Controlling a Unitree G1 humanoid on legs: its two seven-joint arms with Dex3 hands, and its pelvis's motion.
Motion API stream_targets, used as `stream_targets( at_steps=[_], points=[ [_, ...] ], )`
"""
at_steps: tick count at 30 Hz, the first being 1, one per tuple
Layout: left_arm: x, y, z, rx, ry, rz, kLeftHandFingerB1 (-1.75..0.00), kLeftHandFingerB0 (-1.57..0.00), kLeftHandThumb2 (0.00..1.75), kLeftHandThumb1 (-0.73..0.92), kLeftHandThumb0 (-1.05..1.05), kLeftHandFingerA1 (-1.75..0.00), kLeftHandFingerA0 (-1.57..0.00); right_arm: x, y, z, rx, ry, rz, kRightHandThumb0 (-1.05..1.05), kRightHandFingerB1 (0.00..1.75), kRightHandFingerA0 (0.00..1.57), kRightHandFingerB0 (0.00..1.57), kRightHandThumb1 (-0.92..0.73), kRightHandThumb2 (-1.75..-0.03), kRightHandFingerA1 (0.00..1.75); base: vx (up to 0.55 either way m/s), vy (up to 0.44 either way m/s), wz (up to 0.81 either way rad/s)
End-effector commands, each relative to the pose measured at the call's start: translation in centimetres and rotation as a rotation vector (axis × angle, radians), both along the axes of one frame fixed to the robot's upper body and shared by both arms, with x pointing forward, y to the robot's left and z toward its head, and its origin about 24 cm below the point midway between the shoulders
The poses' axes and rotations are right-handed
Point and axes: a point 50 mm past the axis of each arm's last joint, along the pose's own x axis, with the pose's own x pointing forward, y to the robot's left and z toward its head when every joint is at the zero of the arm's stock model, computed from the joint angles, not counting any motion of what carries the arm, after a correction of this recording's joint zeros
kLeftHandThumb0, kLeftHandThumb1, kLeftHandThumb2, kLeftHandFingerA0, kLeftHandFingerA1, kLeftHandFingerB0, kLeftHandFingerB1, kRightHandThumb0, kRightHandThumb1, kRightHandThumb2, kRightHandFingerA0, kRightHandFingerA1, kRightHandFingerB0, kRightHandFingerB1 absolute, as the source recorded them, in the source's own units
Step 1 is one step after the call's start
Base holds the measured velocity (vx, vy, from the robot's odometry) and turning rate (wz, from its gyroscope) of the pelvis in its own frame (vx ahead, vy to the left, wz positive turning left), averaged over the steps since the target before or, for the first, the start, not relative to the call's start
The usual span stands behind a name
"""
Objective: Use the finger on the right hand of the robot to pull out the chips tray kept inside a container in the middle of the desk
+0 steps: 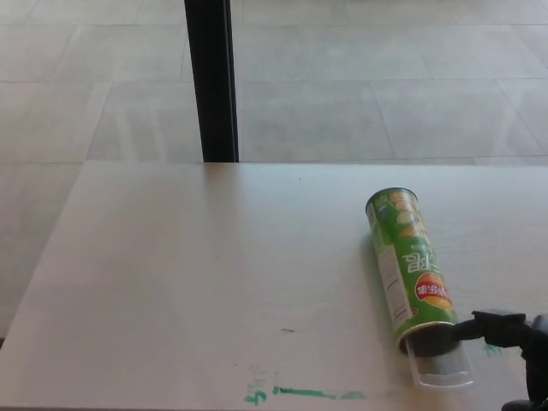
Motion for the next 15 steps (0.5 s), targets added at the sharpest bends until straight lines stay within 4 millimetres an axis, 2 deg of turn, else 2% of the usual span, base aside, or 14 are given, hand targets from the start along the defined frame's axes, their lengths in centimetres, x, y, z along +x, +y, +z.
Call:
stream_targets(
  at_steps=[1,4,10,13,15],
  points=[
    [0.0,0.8,0.7,0.026,-0.003,0.006,-0.57,-0.61,0.6,0.69,-0.48,-0.66,-0.59,-0.1,0.5,-0.3,-0.065,-0.036,0.041,-0.12,0.4,1.0,0.42,-0.48,-0.54,1.03,0.0,0.0,0.0],
    [0.1,1.0,0.9,0.032,-0.01,0.001,-0.62,-0.65,0.6,0.69,-0.48,-0.68,-0.62,-0.1,0.6,-0.6,-0.099,-0.039,0.061,-0.13,0.41,1.01,0.43,-0.48,-0.54,0.96,0.0,0.0,0.0],
    [0.2,0.9,0.8,0.029,-0.004,0.0,-0.52,-0.53,0.61,0.71,-0.47,-0.59,-0.56,0.0,0.9,-1.7,-0.159,-0.001,0.064,-0.14,0.4,0.99,0.44,-0.47,-0.54,0.92,0.0,0.0,0.0],
    [0.2,0.9,0.8,0.036,0.0,-0.013,-0.55,-0.56,0.61,0.72,-0.47,-0.63,-0.59,0.1,1.5,-1.8,-0.149,-0.005,0.086,-0.13,0.42,0.99,0.44,-0.47,-0.54,0.98,0.0,0.0,0.0],
    [0.2,0.9,0.8,0.04,0.004,-0.023,-0.52,-0.55,0.62,0.73,-0.49,-0.59,-0.57,0.3,2.3,-2.0,-0.156,0.0,0.105,-0.15,0.41,0.99,0.43,-0.47,-0.54,0.92,0.0,0.0,0.0]
  ],
)
